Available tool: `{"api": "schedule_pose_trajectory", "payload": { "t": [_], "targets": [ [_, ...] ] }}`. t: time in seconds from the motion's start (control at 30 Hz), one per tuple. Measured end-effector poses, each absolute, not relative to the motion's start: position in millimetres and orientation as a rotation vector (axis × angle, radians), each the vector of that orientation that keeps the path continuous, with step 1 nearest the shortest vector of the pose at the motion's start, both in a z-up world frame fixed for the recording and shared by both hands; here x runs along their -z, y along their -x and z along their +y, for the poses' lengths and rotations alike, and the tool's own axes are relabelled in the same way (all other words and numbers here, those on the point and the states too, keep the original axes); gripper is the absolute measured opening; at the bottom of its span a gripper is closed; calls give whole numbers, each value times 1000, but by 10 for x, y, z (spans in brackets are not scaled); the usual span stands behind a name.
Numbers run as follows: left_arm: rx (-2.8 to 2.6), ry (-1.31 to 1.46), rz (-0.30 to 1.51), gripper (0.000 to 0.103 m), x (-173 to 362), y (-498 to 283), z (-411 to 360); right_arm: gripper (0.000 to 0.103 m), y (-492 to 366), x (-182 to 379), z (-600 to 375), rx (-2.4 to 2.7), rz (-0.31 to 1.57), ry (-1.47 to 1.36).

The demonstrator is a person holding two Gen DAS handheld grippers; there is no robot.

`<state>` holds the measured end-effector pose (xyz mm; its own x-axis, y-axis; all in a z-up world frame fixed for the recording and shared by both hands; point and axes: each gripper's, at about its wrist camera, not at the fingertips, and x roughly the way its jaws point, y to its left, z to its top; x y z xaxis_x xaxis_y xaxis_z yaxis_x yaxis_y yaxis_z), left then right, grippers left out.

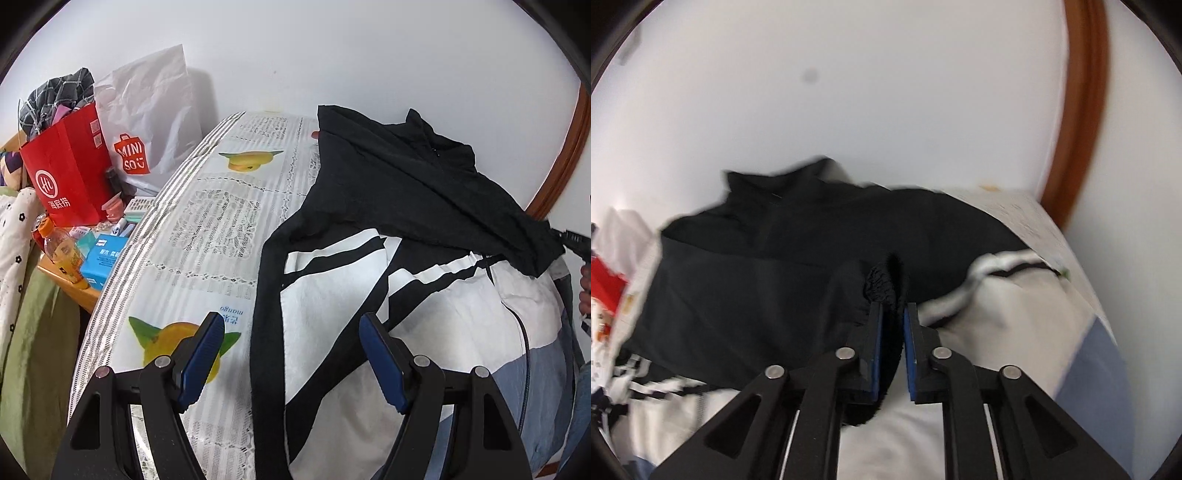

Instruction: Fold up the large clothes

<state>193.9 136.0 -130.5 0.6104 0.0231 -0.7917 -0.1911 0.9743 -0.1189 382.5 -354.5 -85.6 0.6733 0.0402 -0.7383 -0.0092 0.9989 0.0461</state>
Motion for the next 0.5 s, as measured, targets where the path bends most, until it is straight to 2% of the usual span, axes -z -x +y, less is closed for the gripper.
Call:
{"api": "schedule_pose_trajectory", "payload": {
  "t": [0.07,0.2,0.3,0.5],
  "targets": [
    [-123,189,912,74,1308,-1969,1323,17,-3802,905,-3630,10,832,-8],
    [-112,173,914,74,1294,-2007,1257,36,-3621,847,-3551,-43,769,22],
    [-98,165,908,74,1261,-2015,1202,37,-3543,907,-3363,-118,762,58],
    [-87,164,882,74,1160,-1943,1154,36,-3698,1422,-3207,-73,908,86]
  ]
}}
